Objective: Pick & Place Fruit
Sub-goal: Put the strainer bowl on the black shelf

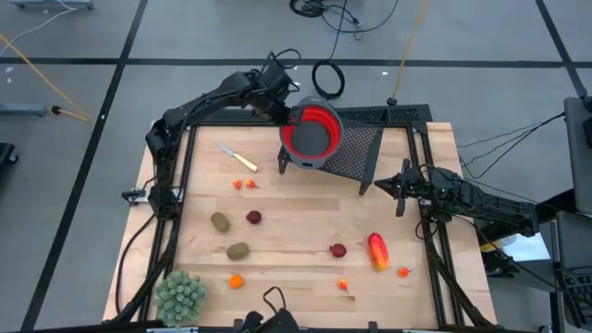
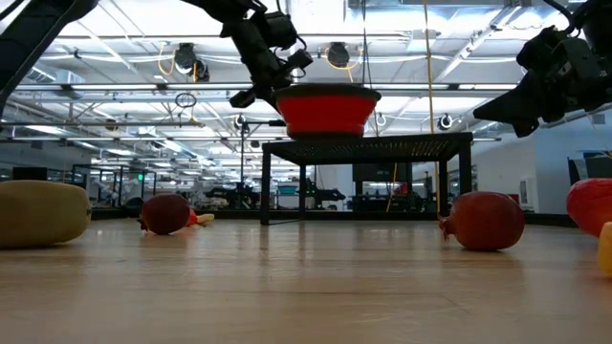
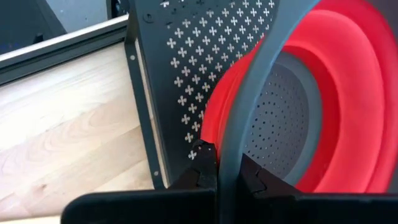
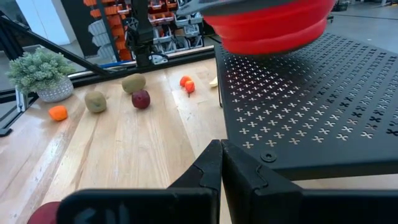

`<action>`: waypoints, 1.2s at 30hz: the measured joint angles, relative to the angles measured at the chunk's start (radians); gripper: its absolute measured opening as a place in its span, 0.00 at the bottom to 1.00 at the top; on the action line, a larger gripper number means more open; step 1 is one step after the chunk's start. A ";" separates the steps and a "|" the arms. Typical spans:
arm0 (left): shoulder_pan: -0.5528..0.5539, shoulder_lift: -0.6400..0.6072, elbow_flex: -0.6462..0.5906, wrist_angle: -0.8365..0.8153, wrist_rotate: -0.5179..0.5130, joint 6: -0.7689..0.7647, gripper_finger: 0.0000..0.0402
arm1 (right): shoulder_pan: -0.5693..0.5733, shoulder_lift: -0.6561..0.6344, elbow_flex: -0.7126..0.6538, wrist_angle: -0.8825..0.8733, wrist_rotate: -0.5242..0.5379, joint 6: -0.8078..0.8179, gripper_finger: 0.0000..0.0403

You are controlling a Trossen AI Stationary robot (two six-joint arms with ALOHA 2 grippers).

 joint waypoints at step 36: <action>-0.001 0.019 0.000 0.000 -0.018 0.003 0.25 | 0.000 0.000 0.000 0.000 0.000 0.000 0.01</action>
